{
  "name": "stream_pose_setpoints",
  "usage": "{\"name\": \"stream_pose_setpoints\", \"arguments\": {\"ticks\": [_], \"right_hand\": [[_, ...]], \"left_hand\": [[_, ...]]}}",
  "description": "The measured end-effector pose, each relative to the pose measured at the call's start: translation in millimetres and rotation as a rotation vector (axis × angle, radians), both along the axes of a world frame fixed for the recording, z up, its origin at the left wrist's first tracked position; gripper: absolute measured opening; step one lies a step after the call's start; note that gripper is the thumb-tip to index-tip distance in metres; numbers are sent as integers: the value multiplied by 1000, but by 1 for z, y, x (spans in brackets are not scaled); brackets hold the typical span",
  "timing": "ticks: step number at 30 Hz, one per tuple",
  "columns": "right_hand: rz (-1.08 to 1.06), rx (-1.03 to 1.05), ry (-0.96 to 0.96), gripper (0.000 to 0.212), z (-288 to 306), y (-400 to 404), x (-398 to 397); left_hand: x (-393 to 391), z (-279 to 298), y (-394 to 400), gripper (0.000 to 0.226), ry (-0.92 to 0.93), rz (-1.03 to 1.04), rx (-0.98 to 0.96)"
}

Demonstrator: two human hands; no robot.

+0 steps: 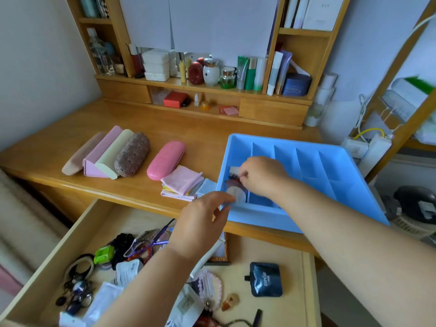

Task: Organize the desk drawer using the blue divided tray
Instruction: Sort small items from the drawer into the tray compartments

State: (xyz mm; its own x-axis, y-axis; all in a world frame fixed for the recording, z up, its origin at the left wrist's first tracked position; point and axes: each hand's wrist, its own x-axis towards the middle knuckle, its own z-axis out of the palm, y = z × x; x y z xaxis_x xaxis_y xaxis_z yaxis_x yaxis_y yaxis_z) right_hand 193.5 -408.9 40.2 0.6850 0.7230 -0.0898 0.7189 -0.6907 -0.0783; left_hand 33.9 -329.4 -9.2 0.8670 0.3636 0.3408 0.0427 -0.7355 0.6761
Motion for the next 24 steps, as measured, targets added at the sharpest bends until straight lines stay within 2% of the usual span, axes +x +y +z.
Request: {"name": "stream_pose_setpoints", "arguments": {"ticks": [2, 4, 6, 8, 10, 13, 15, 18, 21, 24], "right_hand": [[8, 313, -13, 19, -1, -27, -9], [130, 661, -95, 14, -8, -62, -35], [237, 720, -72, 15, -28, -97, -70], [262, 562, 118, 15, -64, -122, -99], [206, 310, 354, 13, -99, -134, -122], [191, 61, 504, 18, -146, -133, -145], [195, -107, 490, 16, -165, -125, -162], [264, -375, 383, 37, -184, -119, -185], [300, -461, 276, 45, -198, -122, -197], [287, -436, 277, 44, -205, -130, -199]], "left_hand": [[-7, 0, 0, 23, -57, -5, 75], [-24, -7, 1, 19, -157, 24, 64], [-50, -24, 1, 16, -133, 65, 35], [-83, -52, 2, 18, 31, 117, 0], [-116, -79, 4, 19, 231, 161, -57], [-153, -106, 9, 26, 492, 198, -97], [-170, -116, 13, 24, 594, 232, -79], [-186, -121, 20, 25, 622, 302, -47], [-186, -125, 25, 59, 682, 261, -23], [-165, -127, 19, 92, 896, 142, 52]]}}
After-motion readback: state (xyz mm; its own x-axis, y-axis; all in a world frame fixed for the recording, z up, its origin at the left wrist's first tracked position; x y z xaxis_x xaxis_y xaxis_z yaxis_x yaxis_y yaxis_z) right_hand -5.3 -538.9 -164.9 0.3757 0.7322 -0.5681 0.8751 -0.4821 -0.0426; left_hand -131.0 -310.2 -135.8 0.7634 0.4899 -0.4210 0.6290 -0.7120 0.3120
